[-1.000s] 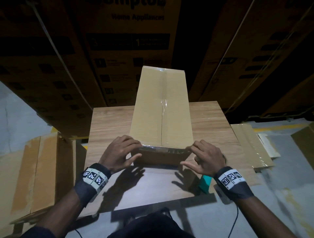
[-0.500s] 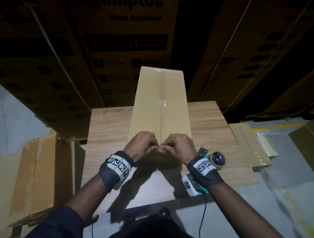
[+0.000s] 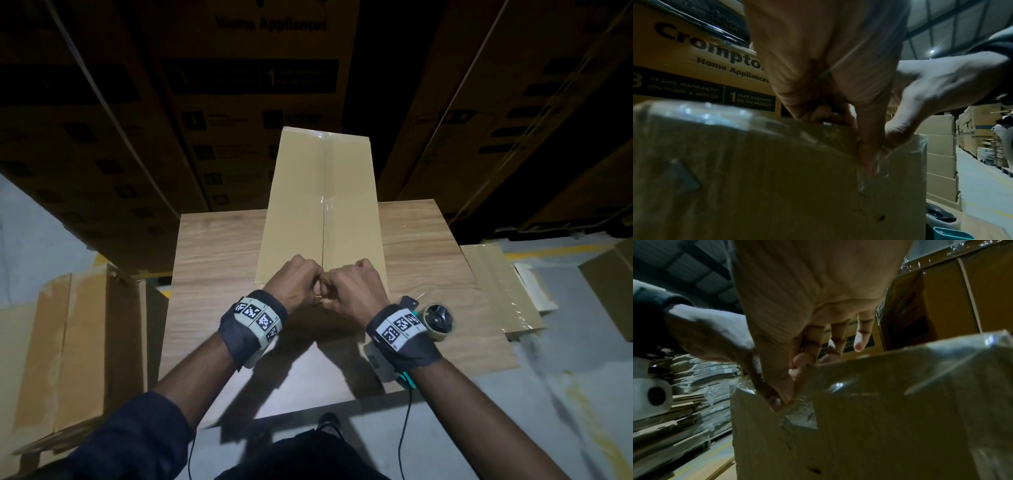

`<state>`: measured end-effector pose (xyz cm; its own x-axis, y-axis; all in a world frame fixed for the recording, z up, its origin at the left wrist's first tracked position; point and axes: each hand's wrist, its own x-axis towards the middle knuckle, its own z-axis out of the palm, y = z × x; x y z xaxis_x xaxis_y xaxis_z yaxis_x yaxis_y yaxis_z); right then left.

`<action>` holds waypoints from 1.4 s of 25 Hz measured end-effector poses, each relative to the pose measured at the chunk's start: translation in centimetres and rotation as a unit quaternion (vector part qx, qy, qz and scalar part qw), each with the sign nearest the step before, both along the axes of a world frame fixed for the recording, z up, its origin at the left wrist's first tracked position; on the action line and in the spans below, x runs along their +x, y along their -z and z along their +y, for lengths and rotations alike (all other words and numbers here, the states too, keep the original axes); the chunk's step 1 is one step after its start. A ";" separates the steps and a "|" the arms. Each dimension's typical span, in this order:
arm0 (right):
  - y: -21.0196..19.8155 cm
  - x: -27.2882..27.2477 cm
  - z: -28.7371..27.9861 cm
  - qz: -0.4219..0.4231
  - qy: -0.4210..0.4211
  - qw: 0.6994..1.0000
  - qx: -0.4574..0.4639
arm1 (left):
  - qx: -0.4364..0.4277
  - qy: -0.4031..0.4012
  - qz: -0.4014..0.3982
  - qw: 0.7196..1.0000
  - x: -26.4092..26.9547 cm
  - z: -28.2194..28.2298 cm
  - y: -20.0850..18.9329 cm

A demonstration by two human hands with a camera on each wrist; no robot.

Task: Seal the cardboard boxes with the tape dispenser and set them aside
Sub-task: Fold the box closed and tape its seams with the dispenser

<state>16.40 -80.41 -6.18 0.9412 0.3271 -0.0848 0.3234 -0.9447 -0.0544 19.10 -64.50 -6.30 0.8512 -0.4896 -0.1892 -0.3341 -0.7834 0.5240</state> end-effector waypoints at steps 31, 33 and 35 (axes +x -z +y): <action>1.4 -1.8 -10.8 0.179 0.091 0.910 0.362 | -0.141 -0.041 0.010 0.989 -0.3 11.0 2.0; 1.7 -2.3 -10.7 0.118 0.152 0.856 0.480 | -0.195 -0.125 0.046 0.972 -0.8 10.9 1.6; 2.4 -2.0 -10.0 0.008 0.249 0.794 0.555 | -0.211 -0.237 0.067 0.946 -0.4 10.2 1.2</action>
<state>14.37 -90.45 -8.59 0.9791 -0.2027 -0.0180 -0.0840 -0.3216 -0.9431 18.65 -54.30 -7.47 0.9761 -0.1149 -0.1844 0.0942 -0.5408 0.8359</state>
